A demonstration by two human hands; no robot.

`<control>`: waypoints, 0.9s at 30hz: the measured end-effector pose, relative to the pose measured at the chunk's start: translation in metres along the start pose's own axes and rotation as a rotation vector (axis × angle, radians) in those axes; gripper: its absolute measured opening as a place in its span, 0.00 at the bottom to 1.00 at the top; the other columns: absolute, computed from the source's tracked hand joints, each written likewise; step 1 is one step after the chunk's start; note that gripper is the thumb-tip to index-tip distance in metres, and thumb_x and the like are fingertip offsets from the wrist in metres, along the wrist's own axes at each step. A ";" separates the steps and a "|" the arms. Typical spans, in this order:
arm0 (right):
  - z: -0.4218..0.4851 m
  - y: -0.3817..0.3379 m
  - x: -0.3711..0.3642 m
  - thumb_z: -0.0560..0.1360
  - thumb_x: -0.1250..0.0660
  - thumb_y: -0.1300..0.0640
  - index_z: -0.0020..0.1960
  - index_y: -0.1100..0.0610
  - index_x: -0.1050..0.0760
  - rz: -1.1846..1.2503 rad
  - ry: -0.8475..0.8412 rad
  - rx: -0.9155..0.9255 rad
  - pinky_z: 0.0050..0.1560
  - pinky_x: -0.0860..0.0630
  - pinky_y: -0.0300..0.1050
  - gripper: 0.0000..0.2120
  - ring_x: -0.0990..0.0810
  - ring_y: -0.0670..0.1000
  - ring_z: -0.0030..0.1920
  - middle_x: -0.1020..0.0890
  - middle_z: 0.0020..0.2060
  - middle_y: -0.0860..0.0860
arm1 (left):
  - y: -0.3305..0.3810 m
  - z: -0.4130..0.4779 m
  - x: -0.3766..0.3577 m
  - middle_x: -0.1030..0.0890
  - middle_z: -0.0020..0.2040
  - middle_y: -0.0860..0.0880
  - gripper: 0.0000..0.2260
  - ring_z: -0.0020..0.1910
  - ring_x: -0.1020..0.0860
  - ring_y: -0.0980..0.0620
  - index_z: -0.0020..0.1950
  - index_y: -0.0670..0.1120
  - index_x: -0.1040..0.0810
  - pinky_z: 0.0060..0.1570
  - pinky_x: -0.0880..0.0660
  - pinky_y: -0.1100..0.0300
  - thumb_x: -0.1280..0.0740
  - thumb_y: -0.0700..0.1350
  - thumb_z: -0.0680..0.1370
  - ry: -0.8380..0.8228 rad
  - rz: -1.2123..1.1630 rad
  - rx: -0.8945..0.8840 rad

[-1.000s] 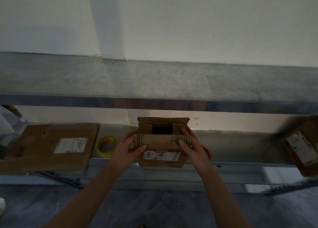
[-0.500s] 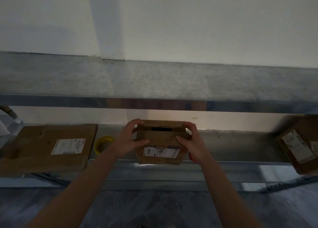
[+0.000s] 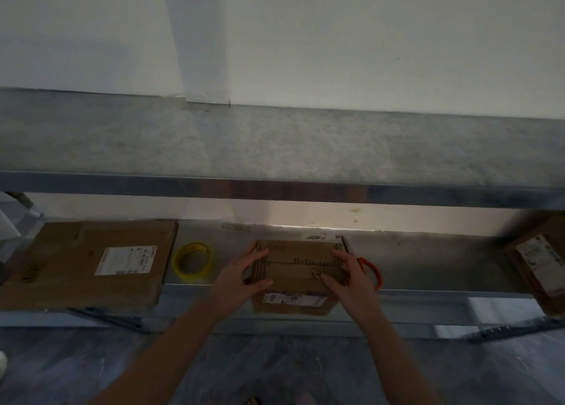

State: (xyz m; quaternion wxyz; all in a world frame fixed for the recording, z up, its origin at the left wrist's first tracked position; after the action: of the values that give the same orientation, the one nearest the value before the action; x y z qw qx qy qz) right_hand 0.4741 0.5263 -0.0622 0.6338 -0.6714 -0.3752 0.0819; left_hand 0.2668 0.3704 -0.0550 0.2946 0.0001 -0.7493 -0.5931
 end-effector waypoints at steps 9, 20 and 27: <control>0.070 -0.023 -0.010 0.76 0.29 0.52 0.70 0.44 0.31 -0.035 0.004 -0.017 0.47 0.28 0.32 0.24 0.26 0.45 0.58 0.25 0.60 0.45 | 0.000 0.056 0.019 0.51 0.77 0.59 0.34 0.70 0.46 0.63 0.76 0.52 0.39 0.69 0.42 0.64 0.28 0.52 0.74 -0.032 0.104 0.033; 0.064 -0.001 -0.021 0.77 0.30 0.56 0.70 0.42 0.31 0.090 0.050 0.035 0.59 0.23 0.40 0.24 0.25 0.46 0.63 0.27 0.65 0.48 | -0.021 0.063 0.008 0.53 0.74 0.67 0.31 0.72 0.47 0.62 0.75 0.57 0.39 0.71 0.39 0.58 0.30 0.53 0.75 -0.006 0.121 -0.011; 0.069 -0.013 -0.005 0.76 0.32 0.43 0.73 0.42 0.34 -0.345 0.018 0.048 0.70 0.34 0.50 0.27 0.38 0.55 0.74 0.40 0.76 0.51 | -0.016 0.077 0.019 0.58 0.78 0.59 0.36 0.74 0.64 0.58 0.78 0.56 0.47 0.75 0.54 0.49 0.38 0.66 0.75 -0.108 0.530 -0.033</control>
State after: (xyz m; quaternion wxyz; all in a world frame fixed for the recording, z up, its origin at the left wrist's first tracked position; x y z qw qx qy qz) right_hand 0.4252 0.5763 -0.0649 0.6576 -0.5826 -0.4770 -0.0253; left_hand 0.2117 0.4280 -0.0705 0.3991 -0.2326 -0.7280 -0.5066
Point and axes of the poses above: each hand's wrist, its own z-axis towards the middle knuckle, its own x-axis out of the back of the hand, y = z × x, the point moved 5 cm from there along z, towards the middle knuckle
